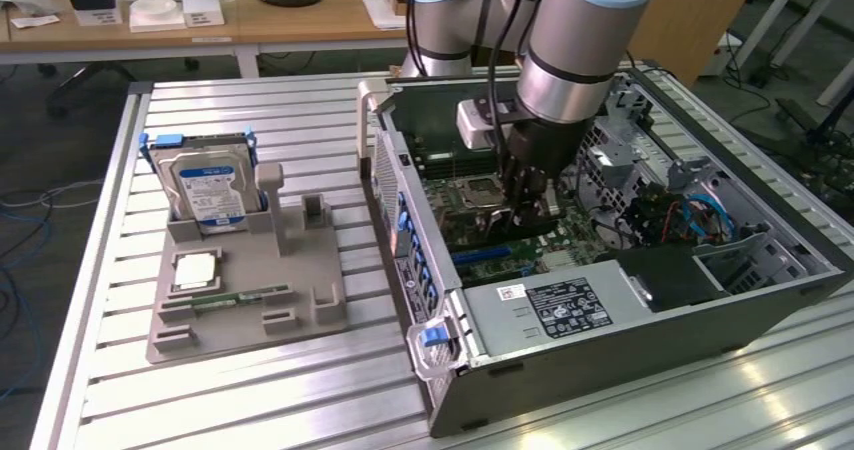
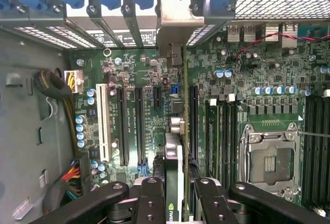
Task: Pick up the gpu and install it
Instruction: 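Insert the gpu into the slot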
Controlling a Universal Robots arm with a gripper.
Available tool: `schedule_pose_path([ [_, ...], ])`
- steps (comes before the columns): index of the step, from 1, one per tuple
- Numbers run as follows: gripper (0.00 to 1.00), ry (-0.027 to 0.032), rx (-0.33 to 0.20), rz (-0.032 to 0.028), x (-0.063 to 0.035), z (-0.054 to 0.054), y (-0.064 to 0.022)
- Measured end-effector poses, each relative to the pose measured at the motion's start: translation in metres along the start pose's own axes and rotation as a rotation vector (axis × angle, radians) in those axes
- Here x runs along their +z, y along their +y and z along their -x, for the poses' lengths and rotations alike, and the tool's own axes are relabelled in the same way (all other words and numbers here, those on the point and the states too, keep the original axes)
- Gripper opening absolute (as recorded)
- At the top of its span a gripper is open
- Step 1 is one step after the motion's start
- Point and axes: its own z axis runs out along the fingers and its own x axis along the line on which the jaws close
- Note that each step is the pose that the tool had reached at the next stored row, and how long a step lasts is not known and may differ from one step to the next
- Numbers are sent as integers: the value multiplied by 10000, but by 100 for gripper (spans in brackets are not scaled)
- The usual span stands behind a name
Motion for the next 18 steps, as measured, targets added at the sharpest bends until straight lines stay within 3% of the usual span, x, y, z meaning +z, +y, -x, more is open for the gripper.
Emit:
schedule_pose_path([
  [18,27,-1,2,-1,79,-12,112],
])
